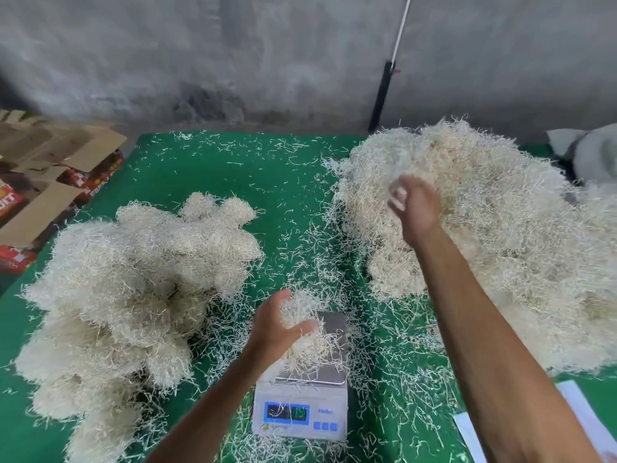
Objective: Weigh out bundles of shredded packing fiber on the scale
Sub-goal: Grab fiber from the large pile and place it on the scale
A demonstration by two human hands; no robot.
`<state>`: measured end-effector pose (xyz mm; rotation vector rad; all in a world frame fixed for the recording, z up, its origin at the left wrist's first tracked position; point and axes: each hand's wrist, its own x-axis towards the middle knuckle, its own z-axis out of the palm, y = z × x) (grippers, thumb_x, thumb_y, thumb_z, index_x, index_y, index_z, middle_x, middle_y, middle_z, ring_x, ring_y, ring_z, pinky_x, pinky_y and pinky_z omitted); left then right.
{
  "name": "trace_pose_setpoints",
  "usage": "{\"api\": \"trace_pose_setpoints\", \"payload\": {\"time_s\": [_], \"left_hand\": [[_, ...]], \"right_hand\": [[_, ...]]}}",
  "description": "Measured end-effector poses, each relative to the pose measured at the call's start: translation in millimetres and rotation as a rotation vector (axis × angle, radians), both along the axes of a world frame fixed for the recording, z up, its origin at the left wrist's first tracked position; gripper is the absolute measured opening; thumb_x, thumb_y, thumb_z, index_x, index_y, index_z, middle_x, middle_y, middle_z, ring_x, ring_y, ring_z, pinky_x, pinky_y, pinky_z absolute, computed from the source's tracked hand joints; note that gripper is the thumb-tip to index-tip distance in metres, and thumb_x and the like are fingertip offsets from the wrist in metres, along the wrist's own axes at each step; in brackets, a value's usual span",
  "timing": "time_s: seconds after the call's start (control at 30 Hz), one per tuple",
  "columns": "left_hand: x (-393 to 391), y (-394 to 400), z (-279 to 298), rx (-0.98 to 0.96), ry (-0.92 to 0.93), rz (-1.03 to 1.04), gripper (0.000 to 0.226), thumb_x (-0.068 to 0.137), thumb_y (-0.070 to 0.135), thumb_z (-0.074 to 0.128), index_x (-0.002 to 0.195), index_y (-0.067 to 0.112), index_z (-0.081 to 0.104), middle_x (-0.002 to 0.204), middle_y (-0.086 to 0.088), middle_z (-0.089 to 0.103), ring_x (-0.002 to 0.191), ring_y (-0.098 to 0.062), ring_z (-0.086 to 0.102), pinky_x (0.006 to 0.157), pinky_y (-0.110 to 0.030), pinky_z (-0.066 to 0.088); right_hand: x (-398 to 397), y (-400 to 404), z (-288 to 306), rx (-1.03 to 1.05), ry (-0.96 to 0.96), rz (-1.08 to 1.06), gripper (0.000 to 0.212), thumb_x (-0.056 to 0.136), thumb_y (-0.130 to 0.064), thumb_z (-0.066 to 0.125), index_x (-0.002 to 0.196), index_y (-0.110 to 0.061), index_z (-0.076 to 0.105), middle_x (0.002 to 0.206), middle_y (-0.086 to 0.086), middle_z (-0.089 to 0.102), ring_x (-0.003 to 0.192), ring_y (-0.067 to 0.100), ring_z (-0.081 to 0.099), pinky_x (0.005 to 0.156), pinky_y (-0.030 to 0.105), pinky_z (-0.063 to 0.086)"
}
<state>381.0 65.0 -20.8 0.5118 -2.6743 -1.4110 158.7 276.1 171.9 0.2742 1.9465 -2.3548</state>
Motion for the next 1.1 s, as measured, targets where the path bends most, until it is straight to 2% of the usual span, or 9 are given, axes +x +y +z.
{"api": "trace_pose_setpoints", "payload": {"time_s": [0.2,0.4,0.5,0.57,0.63,0.7,0.83,0.93,1.1], "left_hand": [[1,-5,11,0.011,0.097,0.038,0.083,0.066,0.078,0.074,0.133,0.042,0.043,0.134,0.018,0.053,0.121,0.005,0.051,0.100,-0.022,0.042],[22,-17,14,0.033,0.128,0.010,0.086,0.064,0.070,0.082,0.135,0.040,0.043,0.132,0.021,0.054,0.118,0.007,0.052,0.097,-0.023,0.045],[33,-19,18,0.032,0.152,-0.037,0.093,0.063,0.071,0.081,0.137,0.027,0.045,0.136,0.018,0.051,0.122,0.004,0.051,0.106,-0.030,0.045],[41,-20,20,0.050,0.167,-0.051,0.094,0.063,0.069,0.081,0.137,0.023,0.045,0.137,0.017,0.049,0.126,0.002,0.050,0.111,-0.032,0.042],[48,-21,21,0.059,0.171,-0.053,0.092,0.065,0.061,0.085,0.138,0.025,0.044,0.136,0.013,0.051,0.126,-0.002,0.051,0.111,-0.035,0.043],[54,-24,21,0.061,0.174,-0.042,0.090,0.066,0.054,0.088,0.139,0.025,0.042,0.136,0.010,0.053,0.126,-0.002,0.051,0.111,-0.036,0.043],[67,-30,21,0.079,0.168,-0.044,0.089,0.067,0.054,0.087,0.139,0.029,0.041,0.136,0.014,0.051,0.127,0.003,0.048,0.112,-0.033,0.041],[74,-34,21,0.105,0.143,-0.036,0.089,0.067,0.056,0.086,0.139,0.032,0.040,0.139,0.012,0.051,0.128,0.002,0.047,0.112,-0.034,0.038],[79,-37,17,0.094,0.111,-0.007,0.094,0.068,0.056,0.086,0.143,0.028,0.038,0.142,0.010,0.049,0.127,0.005,0.046,0.111,-0.031,0.037]], "right_hand": [[49,9,-120,0.481,-0.315,0.152,0.067,0.104,-0.018,0.058,0.160,-0.003,0.024,0.163,0.021,0.034,0.146,0.040,0.039,0.121,0.051,0.033],[93,0,-154,0.486,-0.302,0.175,0.055,0.105,-0.024,0.056,0.154,-0.008,0.036,0.120,0.011,0.065,0.106,0.025,0.065,0.098,0.037,0.051],[107,-10,-155,0.485,-0.267,0.177,0.045,0.104,-0.023,0.057,0.145,-0.006,0.046,0.088,0.001,0.062,0.068,0.009,0.055,0.063,0.021,0.050],[116,-18,-157,0.502,-0.249,0.170,0.039,0.105,-0.023,0.057,0.139,-0.007,0.051,0.081,-0.004,0.057,0.064,0.006,0.050,0.053,0.014,0.042],[126,-26,-155,0.510,-0.225,0.181,0.040,0.106,-0.022,0.056,0.142,-0.006,0.049,0.086,-0.003,0.059,0.071,0.005,0.056,0.059,0.017,0.047],[134,-34,-155,0.497,-0.236,0.190,0.045,0.106,-0.021,0.056,0.147,-0.005,0.046,0.101,0.000,0.062,0.098,0.014,0.065,0.087,0.034,0.057],[149,-42,-158,0.472,-0.260,0.227,0.045,0.105,-0.023,0.059,0.145,-0.007,0.046,0.115,0.000,0.058,0.126,0.037,0.058,0.107,0.050,0.047],[155,-43,-162,0.468,-0.288,0.238,0.044,0.105,-0.024,0.059,0.144,-0.009,0.046,0.118,0.013,0.066,0.119,0.034,0.064,0.108,0.052,0.046],[157,-42,-171,0.496,-0.284,0.248,0.018,0.105,-0.024,0.059,0.120,-0.015,0.056,0.086,0.001,0.062,0.071,0.009,0.051,0.099,0.046,0.053]]}}
